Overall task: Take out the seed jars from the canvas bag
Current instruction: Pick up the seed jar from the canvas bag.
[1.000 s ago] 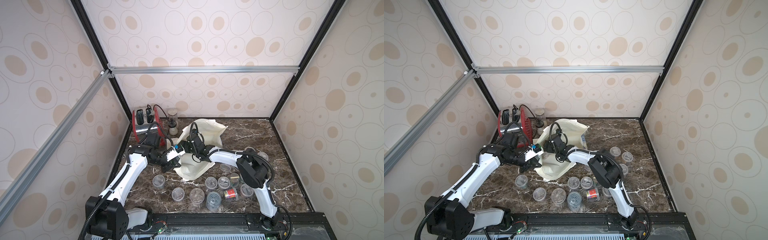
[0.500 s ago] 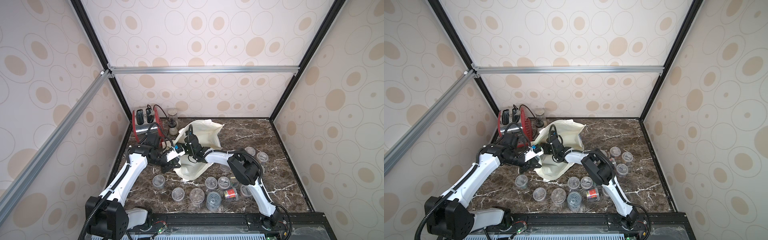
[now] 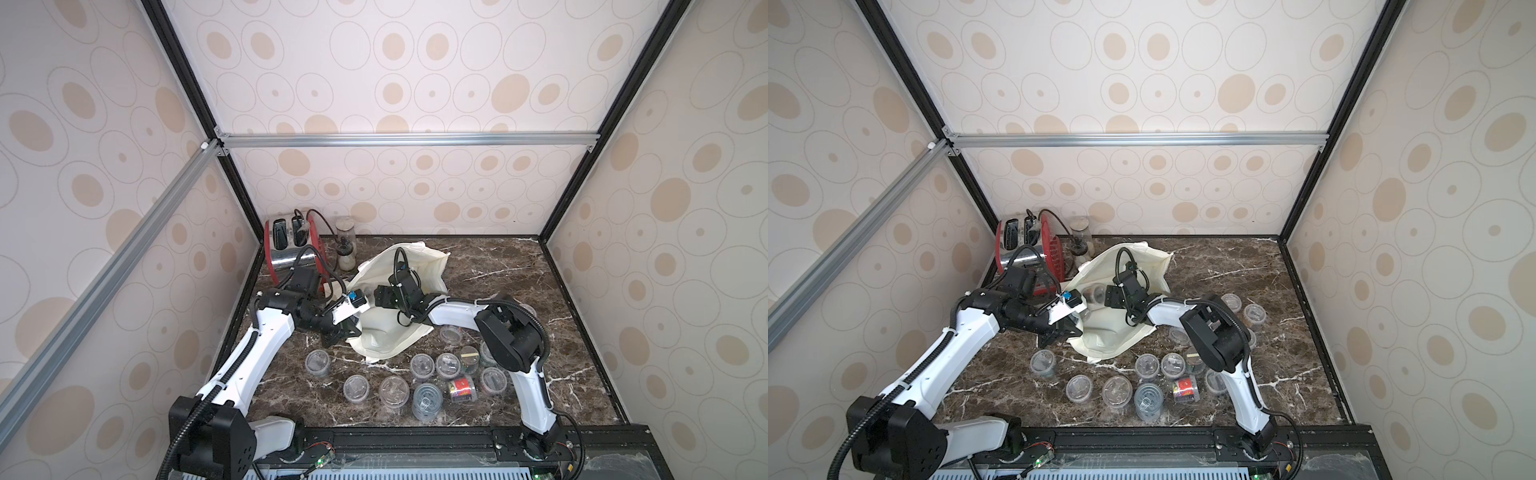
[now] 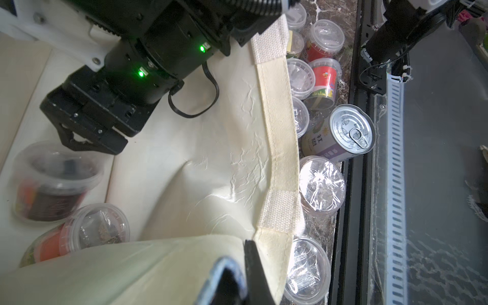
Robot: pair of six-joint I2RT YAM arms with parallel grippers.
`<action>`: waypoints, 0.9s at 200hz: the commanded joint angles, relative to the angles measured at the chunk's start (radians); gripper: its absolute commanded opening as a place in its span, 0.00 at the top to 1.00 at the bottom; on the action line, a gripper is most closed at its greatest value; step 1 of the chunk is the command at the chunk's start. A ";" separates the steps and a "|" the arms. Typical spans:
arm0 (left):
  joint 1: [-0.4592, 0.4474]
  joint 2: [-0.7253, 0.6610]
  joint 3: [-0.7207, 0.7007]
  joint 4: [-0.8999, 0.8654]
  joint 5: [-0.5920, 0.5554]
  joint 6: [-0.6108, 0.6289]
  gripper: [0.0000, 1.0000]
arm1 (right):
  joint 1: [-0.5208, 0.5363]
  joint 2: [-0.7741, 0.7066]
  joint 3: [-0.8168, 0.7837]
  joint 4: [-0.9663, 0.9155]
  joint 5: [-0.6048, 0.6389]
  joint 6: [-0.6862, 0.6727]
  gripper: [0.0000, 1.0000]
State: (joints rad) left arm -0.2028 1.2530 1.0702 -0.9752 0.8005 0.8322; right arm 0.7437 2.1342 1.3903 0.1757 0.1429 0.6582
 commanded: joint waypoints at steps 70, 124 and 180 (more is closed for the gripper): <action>-0.003 -0.013 0.021 -0.056 0.021 0.042 1.00 | 0.014 -0.072 0.017 0.027 -0.224 -0.109 0.05; -0.003 -0.027 0.013 -0.058 0.021 0.047 1.00 | 0.013 -0.018 0.046 0.077 -0.355 -0.014 0.00; -0.002 -0.036 0.009 -0.055 0.027 0.048 1.00 | 0.046 0.055 0.108 0.023 -0.336 0.034 0.01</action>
State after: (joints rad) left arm -0.2028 1.2396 1.0702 -0.9840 0.8021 0.8356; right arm 0.7612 2.1487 1.4597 0.2295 -0.1883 0.6731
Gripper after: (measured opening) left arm 0.047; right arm 0.995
